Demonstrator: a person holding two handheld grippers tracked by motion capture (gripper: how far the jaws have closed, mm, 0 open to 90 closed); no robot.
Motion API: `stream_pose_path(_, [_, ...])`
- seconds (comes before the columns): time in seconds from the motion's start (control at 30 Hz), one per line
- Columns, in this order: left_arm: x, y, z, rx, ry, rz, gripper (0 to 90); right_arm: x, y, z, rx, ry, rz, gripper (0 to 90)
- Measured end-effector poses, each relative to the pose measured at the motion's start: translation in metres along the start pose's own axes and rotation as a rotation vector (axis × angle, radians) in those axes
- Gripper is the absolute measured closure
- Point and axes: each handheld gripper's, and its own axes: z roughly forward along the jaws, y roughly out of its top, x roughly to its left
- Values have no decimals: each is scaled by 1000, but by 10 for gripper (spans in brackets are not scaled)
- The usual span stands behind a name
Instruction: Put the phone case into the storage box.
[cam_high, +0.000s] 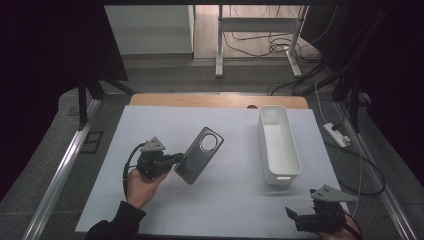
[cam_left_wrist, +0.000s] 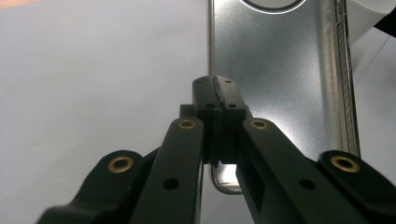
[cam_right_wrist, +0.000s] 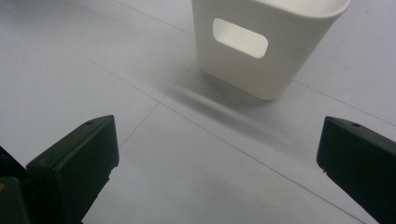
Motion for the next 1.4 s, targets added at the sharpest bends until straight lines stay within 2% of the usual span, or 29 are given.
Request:
stream_pose_path(0.1, [-8,-6,-6,-5,18,14,894,-1,0,0,-4,6,5,0])
stream_pose_path(0.5, [-27,-22,-19,-16,30,14,894,-1,5,-2,-47,47,25,0])
stream_pose_path(0.73, [-36,-28,-23,-16,34,17,894,1,14,-2,-63,109,37,0])
stream_pose_path(0.9, [-42,-32,-24,-10,35,17,894,3,22,0,-63,136,29,0])
stream_pose_path(1.23, [-46,-33,-22,-12,17,14,894,13,46,13,-82,201,-35,0])
stream_pose_path(1.4, [-46,-31,-19,-13,-3,10,894,15,54,20,-81,234,-26,0])
